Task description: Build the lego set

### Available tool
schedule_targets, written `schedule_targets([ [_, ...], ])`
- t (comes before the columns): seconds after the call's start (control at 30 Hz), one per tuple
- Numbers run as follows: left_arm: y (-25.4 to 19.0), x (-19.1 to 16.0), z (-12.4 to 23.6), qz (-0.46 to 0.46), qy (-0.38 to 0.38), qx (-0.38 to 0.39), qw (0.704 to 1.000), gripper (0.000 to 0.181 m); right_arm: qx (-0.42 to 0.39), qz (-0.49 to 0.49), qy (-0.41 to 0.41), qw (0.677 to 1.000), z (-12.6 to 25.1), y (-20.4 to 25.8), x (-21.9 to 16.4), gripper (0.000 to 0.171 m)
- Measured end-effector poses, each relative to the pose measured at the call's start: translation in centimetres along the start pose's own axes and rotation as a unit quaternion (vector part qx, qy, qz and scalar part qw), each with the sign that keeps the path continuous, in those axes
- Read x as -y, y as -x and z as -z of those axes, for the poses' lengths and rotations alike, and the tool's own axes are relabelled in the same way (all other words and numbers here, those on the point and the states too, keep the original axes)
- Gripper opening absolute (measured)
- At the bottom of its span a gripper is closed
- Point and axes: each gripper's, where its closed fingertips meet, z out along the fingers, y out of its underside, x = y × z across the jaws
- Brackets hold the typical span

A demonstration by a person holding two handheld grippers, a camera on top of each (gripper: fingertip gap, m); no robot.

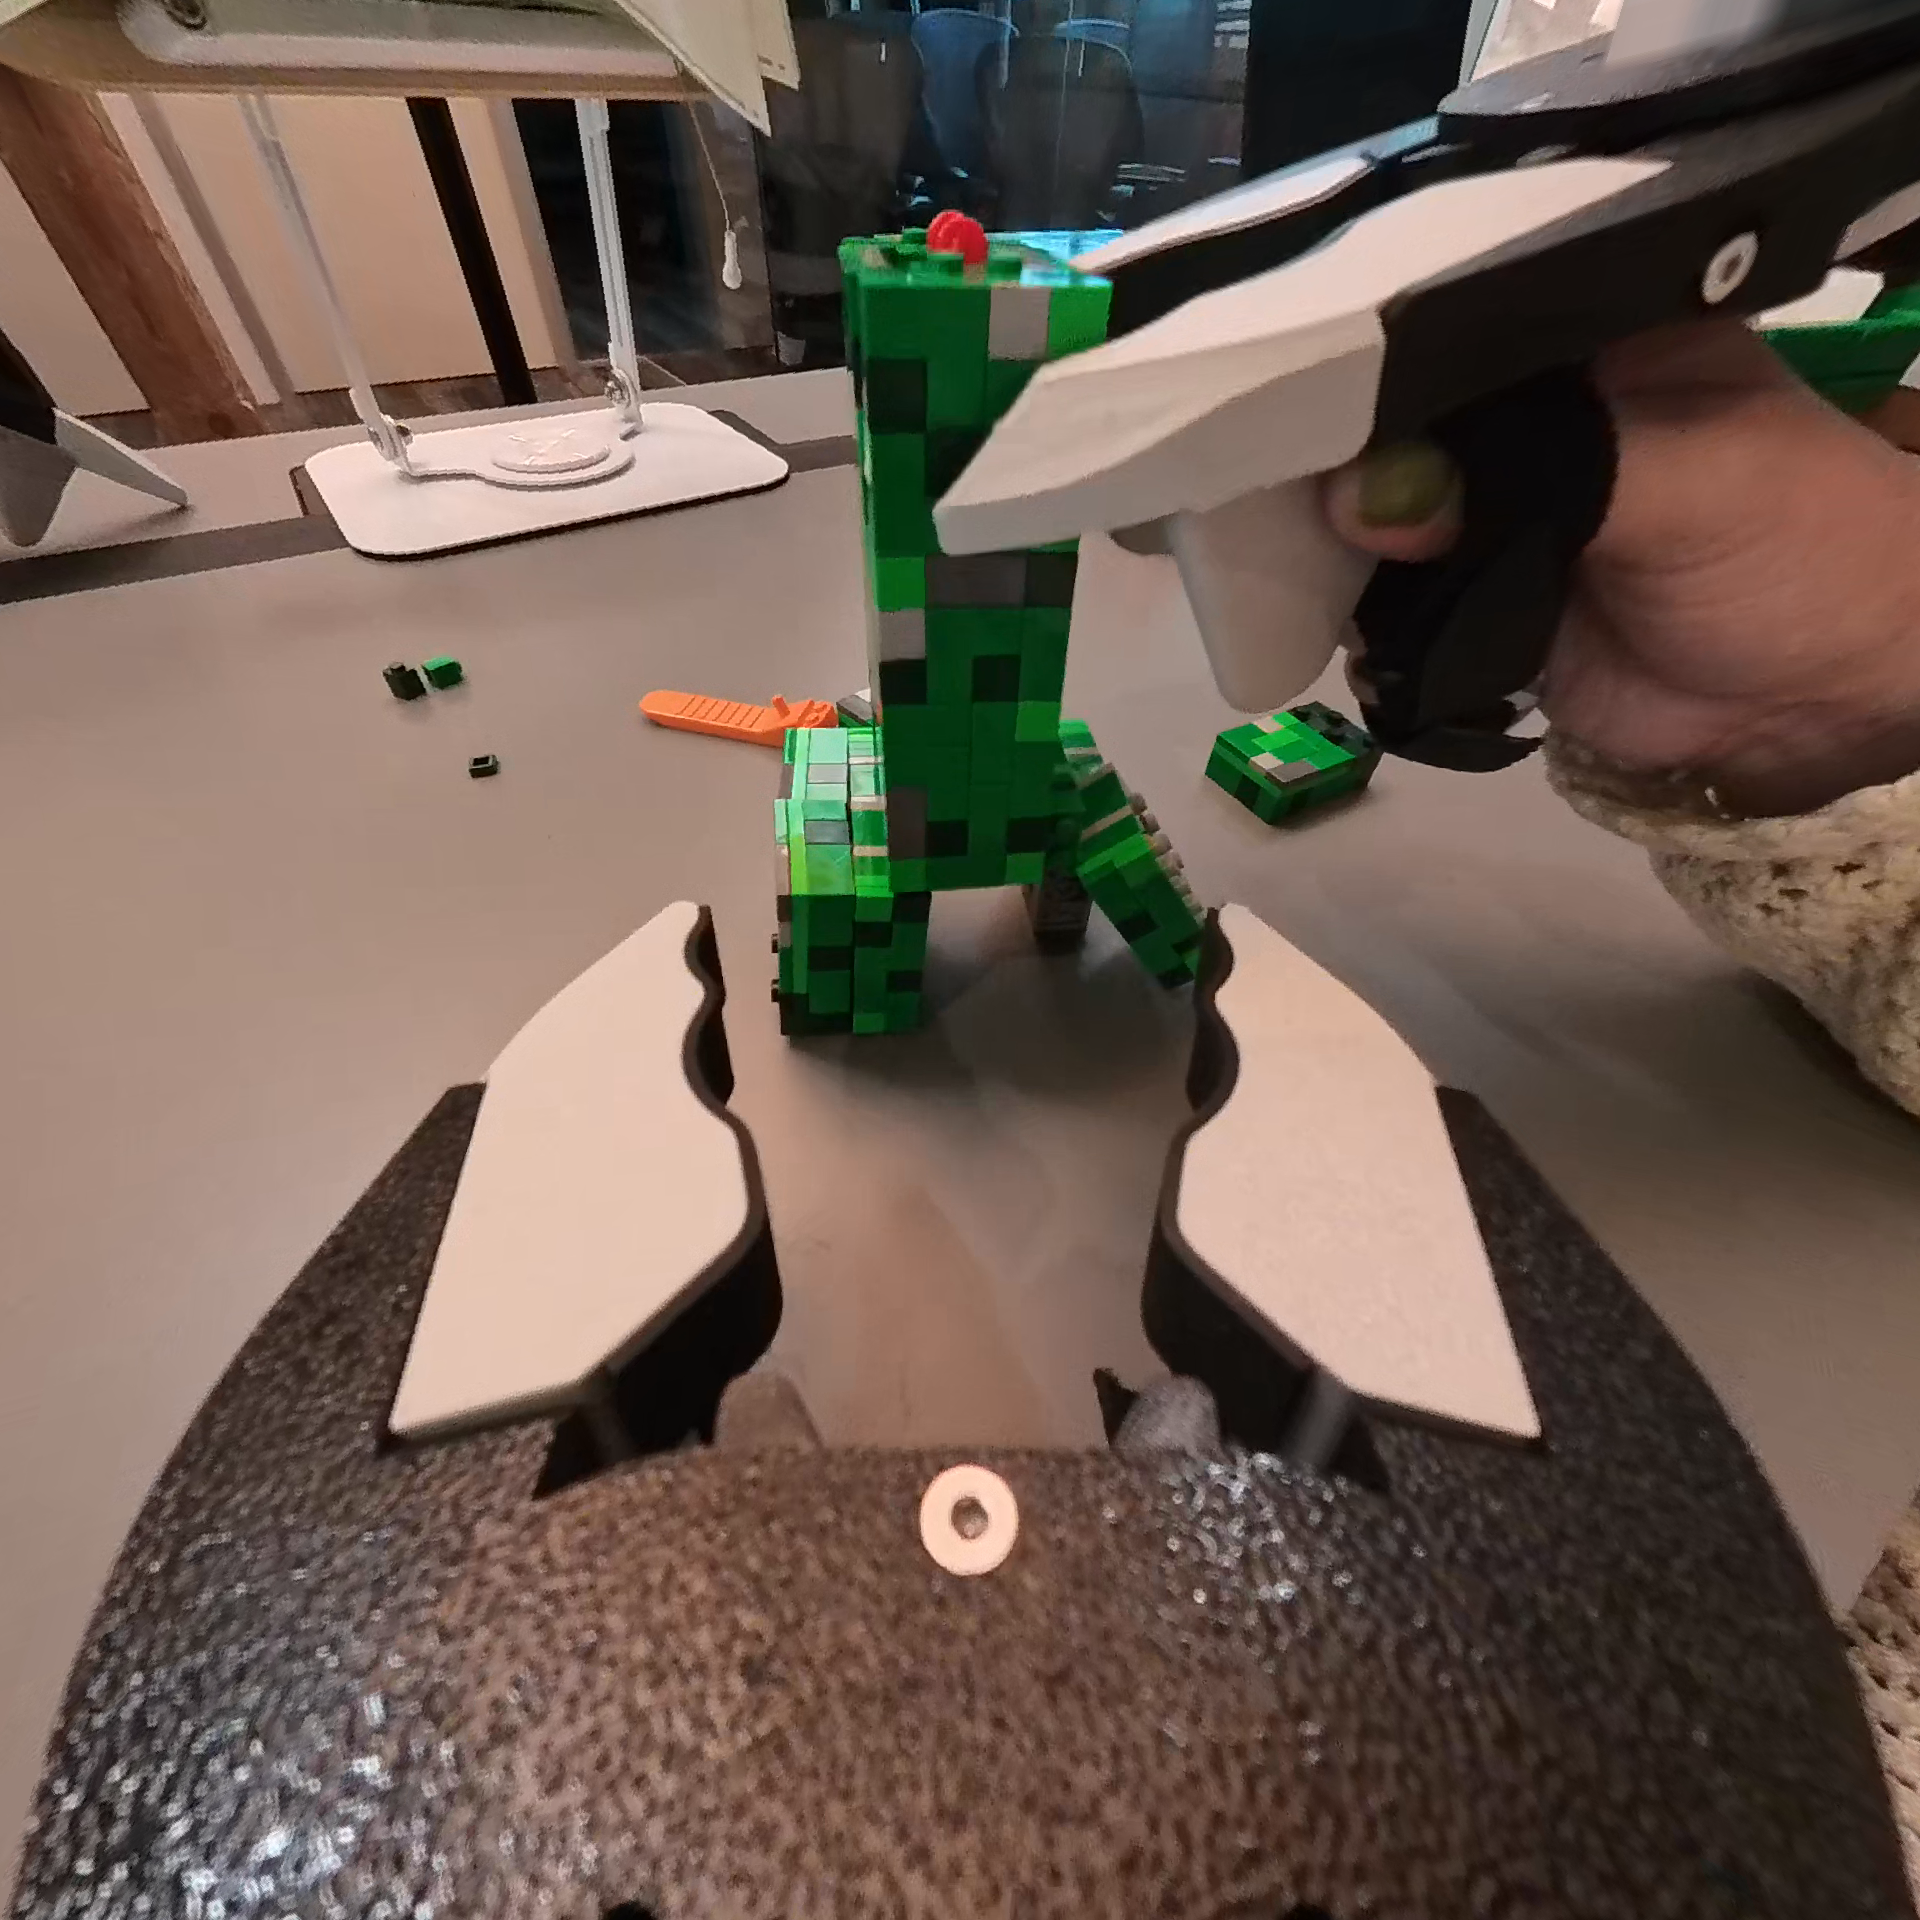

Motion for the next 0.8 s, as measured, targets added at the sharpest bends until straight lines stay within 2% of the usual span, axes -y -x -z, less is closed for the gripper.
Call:
schedule_targets([
  [0.13, -0.02, 0.09, 0.07, -0.002, -0.004, 0.0, 1.0, 0.085, 0.006, 0.034, 0.009, 0.999, -0.02, 0.36, -0.19, 0.076],
  [0.53, -0.16, 0.03, 0.02, -0.006, 0.0, 0.0, 1.0, 0.085, 0.016, 0.041, 0.01, 0.999, 0.05, 0.44, -0.29, 0.077],
  [0.8, -0.29, 0.18, 0.13, -0.006, -0.005, 0.001, 1.0, 0.084, 0.021, 0.047, -0.011, 0.999, 0.8, 0.68, 0.5, 0.092],
])
